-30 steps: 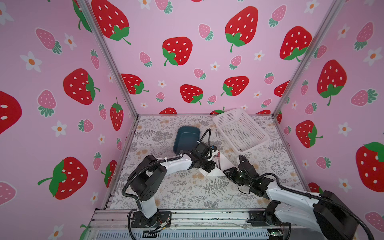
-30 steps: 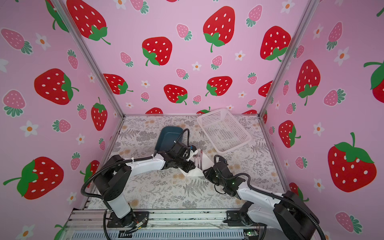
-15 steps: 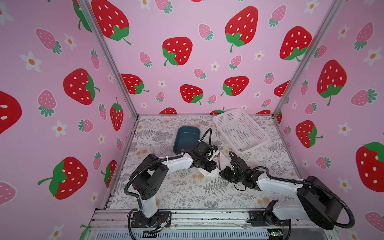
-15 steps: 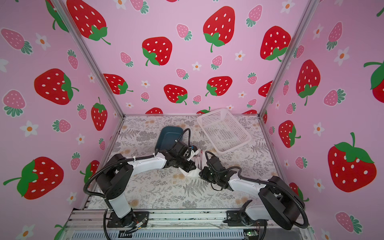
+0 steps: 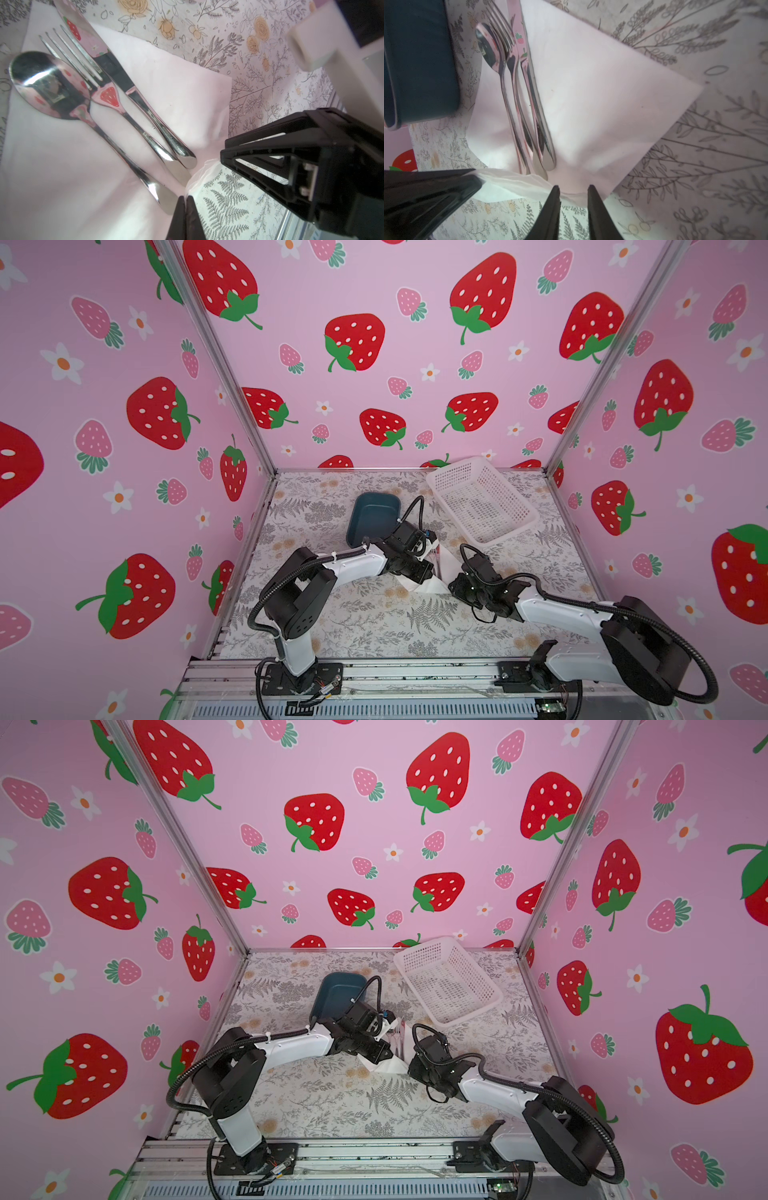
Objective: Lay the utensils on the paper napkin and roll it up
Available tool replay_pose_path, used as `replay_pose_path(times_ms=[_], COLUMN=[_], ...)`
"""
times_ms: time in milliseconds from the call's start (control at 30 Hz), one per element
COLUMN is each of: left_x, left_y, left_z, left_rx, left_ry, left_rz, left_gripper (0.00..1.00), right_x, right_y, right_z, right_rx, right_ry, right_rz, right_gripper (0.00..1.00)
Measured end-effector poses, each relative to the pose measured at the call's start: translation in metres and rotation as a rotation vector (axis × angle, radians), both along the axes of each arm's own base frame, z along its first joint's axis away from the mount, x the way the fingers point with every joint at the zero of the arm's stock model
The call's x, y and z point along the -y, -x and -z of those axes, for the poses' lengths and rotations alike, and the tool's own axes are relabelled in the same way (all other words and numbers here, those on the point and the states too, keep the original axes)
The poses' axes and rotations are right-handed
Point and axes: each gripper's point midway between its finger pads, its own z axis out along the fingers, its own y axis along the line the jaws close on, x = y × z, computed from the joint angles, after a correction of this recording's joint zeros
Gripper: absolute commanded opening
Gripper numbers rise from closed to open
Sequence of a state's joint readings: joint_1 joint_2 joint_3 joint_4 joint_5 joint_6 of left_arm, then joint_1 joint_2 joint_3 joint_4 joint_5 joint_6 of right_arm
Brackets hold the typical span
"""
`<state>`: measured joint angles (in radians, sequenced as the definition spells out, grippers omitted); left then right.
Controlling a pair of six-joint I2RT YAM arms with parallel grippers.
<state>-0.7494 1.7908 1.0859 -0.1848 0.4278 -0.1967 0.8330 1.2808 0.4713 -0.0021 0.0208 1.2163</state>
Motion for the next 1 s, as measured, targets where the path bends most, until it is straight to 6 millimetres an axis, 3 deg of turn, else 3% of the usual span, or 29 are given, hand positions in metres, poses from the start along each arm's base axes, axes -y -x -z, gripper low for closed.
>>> replay_pose_path(times_ms=[167,433,700,867,1000], left_x=[0.001,0.001,0.001,0.001,0.000], left_y=[-0.001,-0.003,-0.004,-0.003,-0.004], left_z=[-0.001,-0.003,0.001,0.001,0.001], left_rx=[-0.005,-0.010,-0.024,-0.026,-0.032], left_ry=[0.001,0.002,-0.011,-0.011,-0.010], left_rz=[-0.007,-0.017,-0.018,-0.019,-0.027], left_gripper=[0.00,0.00,0.00,0.00,0.00], right_x=[-0.007,-0.034,-0.023,-0.015,-0.023], right_y=[0.001,0.018,0.018,0.009,0.011], right_z=[-0.008,-0.009,0.004,-0.027,-0.043], right_rx=[0.022,0.016,-0.021,0.069,0.125], right_ry=[-0.046,-0.101,-0.030,-0.075,-0.143], right_rz=[-0.031,-0.177,-0.130,-0.067,-0.118], right_gripper=[0.28,0.24,0.34,0.46,0.37])
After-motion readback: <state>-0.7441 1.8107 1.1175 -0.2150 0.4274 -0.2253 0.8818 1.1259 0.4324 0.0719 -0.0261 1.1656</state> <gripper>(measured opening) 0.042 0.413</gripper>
